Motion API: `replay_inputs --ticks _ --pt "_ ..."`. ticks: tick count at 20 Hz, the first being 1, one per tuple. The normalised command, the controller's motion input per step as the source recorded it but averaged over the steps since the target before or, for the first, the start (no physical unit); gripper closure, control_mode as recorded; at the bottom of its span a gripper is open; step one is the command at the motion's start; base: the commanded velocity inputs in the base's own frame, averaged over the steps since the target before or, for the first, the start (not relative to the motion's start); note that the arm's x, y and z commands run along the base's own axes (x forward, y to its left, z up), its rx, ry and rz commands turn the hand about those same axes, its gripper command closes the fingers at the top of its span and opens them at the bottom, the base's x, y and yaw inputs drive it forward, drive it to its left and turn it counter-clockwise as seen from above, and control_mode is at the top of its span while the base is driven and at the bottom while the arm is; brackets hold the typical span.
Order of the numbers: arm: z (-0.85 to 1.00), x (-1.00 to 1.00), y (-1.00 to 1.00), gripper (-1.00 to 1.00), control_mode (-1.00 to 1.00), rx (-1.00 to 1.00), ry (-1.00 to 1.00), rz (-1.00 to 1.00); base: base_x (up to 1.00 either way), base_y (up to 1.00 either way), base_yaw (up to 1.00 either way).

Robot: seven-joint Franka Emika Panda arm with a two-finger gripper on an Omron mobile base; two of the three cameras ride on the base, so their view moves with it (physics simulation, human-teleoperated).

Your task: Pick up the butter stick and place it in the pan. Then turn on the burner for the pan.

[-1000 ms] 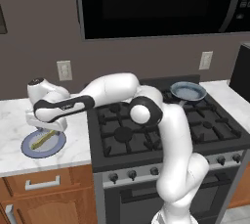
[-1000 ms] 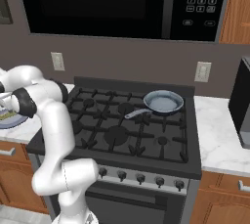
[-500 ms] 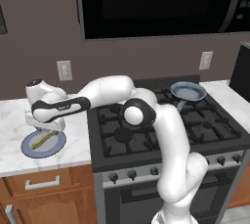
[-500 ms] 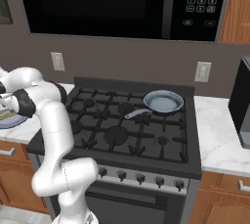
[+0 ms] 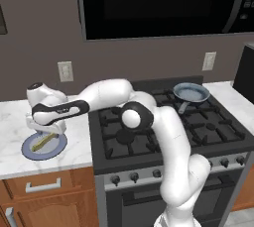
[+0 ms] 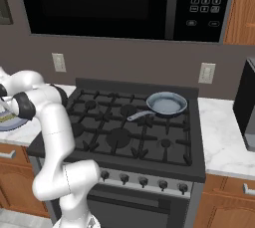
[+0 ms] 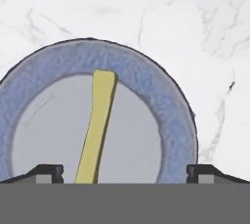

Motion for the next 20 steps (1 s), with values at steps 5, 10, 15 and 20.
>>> replay_inputs --ticks 5,10,15,20 --pt "-0.13 0.01 0.06 -1.00 -1.00 0.00 0.03 0.00 0.00 0.00 0.00" --pt "-0.14 0.02 0.03 -1.00 -1.00 0.00 0.03 0.00 0.00 0.00 0.00" --pt "-0.10 0.00 0.00 -1.00 -1.00 0.00 0.02 0.00 0.00 0.00 0.00" --pt "-0.01 0.01 0.07 -1.00 -1.00 0.00 0.00 0.00 0.00 0.00 0.00"
